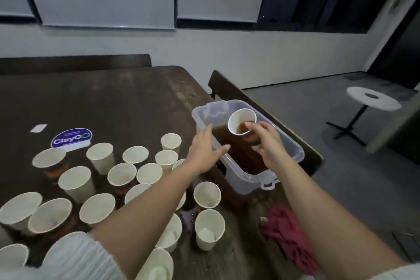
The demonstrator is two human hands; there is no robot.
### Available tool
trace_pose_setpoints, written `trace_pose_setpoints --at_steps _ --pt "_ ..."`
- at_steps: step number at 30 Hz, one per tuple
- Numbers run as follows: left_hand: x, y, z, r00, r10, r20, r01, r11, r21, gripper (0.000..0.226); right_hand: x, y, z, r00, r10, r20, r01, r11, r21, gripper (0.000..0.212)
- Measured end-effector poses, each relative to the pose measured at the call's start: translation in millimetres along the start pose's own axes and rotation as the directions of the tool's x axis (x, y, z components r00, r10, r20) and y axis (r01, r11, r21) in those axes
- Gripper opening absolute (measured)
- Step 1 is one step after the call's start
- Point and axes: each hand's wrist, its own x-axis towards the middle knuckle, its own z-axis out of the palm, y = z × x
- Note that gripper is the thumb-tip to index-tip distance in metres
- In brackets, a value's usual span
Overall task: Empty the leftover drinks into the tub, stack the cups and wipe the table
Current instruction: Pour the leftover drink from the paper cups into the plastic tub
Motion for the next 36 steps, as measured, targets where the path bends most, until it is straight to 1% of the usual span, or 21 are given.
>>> trace_pose_setpoints --at_steps 3,5,8,11,16,22,25,29,36 --pt "0 -6 30 0.994 0.011 0.106 -0.038 0.966 0.255 0.076 12 16 -19 0.994 -0.026 -0.109 0.021 0.999 -0.050 0.060" --pt "-3 -13 39 0.986 -0.014 0.164 -0.041 0.943 0.329 0.070 19 26 -27 0.988 -0.051 -0.146 0.034 0.993 -0.112 0.067" --pt "-6 -22 44 0.988 -0.030 0.153 -0.022 0.947 0.322 0.068 26 32 -34 0.984 -0.096 -0.152 0.066 0.980 -0.190 0.074" --pt "-7 -23 46 0.991 -0.030 0.128 -0.010 0.953 0.303 0.069 30 33 -36 0.974 -0.162 -0.158 0.118 0.959 -0.256 0.075" --pt "-9 -28 50 0.994 -0.024 0.103 -0.007 0.957 0.290 0.067 33 37 -38 0.961 -0.207 -0.183 0.143 0.940 -0.311 0.078" --pt "-8 -31 52 0.996 -0.022 0.087 -0.006 0.950 0.311 0.067 33 37 -39 0.948 -0.268 -0.169 0.188 0.905 -0.382 0.078" --pt "-8 -32 52 0.996 -0.022 0.085 -0.005 0.954 0.301 0.070 32 39 -38 0.939 -0.299 -0.171 0.211 0.891 -0.402 0.078" --pt "-8 -32 52 0.997 -0.017 0.080 -0.008 0.955 0.295 0.078 30 39 -37 0.934 -0.315 -0.170 0.221 0.882 -0.416 0.078" --pt "-8 -33 54 0.998 -0.002 0.069 -0.019 0.953 0.302 0.075 27 40 -36 0.922 -0.339 -0.185 0.240 0.878 -0.414 0.077"
